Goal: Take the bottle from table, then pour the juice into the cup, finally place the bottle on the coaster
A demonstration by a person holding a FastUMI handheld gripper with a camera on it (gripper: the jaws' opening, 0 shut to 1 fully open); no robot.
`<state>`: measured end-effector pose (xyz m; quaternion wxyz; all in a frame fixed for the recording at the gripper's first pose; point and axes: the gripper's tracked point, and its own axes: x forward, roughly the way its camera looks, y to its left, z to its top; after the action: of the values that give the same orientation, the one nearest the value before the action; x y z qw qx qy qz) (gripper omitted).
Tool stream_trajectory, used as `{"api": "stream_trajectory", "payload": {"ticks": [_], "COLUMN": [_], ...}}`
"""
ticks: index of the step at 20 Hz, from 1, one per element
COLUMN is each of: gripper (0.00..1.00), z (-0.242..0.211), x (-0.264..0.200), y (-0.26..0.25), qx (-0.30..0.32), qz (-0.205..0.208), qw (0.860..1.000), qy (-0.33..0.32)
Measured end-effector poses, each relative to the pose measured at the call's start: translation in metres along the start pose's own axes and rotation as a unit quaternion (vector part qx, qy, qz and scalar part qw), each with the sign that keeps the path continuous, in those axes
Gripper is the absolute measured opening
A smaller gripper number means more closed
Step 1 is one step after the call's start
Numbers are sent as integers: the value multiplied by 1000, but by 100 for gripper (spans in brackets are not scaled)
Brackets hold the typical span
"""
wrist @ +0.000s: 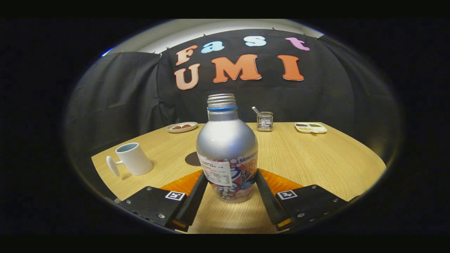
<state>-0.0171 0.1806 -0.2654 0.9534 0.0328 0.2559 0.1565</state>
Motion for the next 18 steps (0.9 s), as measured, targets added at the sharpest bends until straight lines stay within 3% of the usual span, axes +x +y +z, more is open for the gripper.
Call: {"api": "stream_trajectory", "payload": {"ticks": [11, 18], "gripper": [78, 78], "z": [50, 61], "x": [21, 41], "y": [27, 49], "qx": [-102, -248], "qz": [-31, -64], "qw": [994, 965], "qy": [-36, -49]}}
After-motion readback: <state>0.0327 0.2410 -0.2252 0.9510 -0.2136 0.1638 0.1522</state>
